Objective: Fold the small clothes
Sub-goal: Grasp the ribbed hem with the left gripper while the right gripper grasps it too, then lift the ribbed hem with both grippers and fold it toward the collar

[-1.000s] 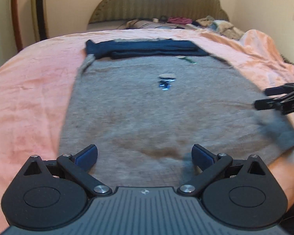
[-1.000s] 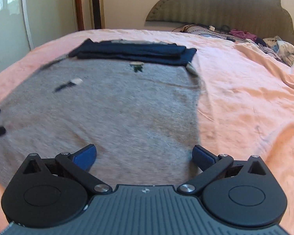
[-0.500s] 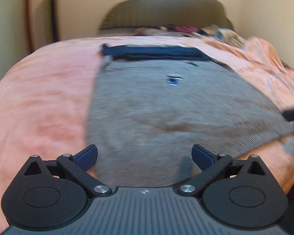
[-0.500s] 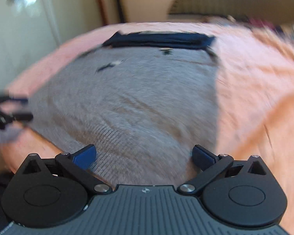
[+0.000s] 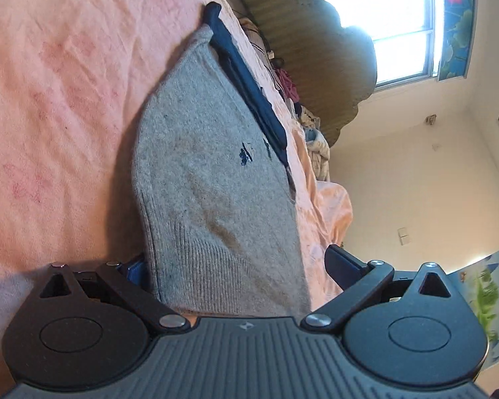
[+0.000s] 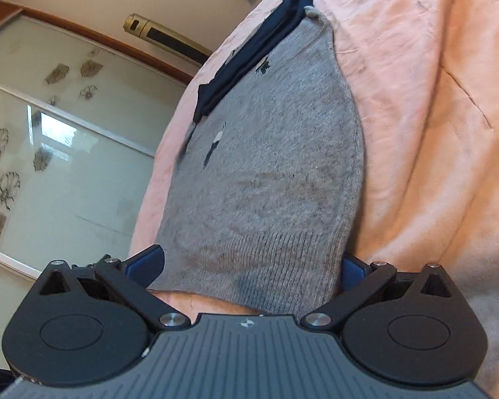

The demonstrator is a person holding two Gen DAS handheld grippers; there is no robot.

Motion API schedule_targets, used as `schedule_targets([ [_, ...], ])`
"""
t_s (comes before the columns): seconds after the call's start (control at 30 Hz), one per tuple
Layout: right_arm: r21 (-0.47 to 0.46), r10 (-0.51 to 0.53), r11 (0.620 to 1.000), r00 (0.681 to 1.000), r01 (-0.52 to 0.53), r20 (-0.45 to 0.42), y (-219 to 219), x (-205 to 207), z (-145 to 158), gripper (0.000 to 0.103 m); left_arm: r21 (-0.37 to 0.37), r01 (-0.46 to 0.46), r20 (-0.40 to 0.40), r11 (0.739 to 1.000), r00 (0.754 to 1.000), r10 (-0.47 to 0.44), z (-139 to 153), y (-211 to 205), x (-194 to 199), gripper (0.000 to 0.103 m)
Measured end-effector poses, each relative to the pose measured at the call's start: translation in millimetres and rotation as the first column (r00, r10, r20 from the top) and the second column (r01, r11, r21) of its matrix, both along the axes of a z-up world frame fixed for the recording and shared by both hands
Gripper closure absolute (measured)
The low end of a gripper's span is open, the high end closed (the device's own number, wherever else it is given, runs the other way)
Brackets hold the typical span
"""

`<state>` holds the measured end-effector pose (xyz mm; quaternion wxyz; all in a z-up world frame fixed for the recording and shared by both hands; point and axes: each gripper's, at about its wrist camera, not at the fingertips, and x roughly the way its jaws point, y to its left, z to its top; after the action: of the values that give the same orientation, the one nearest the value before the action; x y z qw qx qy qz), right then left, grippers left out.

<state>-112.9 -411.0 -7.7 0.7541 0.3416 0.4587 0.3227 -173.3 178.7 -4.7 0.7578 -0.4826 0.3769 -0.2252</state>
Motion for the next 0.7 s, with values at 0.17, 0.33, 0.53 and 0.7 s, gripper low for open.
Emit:
schedule_targets([
  [0.17, 0.038, -0.047, 0.998, 0.999, 0.047, -0.006, -5.5, 7.9, -3.6, 0.011, 0.035, 0.02, -0.032, 0.999, 0.999, -0.019, -2.2, -2.4, 4.1, 0.023],
  [0.33, -0.121, -0.03, 0.992, 0.999, 0.027, -0.024, 0.8, 6.7, -13.1, 0.088, 0.19, 0.037, -0.142, 0.981, 0.99, -0.01, -14.7, -2.4, 8.4, 0.097],
  [0.53, -0.067, -0.02, 0.998, 1.0, 0.021, 0.013, -8.7, 0.2, -11.7, 0.089, 0.314, 0.07, -0.067, 0.947, 0.996, -0.052, 14.5, -17.7, 13.7, 0.098],
  [0.7, 0.053, -0.034, 0.998, 0.996, 0.029, 0.087, -14.3, 28.7, 14.8, 0.089, 0.276, 0.011, 0.071, 0.961, 0.997, -0.032, 57.4, -9.5, 53.5, 0.098],
])
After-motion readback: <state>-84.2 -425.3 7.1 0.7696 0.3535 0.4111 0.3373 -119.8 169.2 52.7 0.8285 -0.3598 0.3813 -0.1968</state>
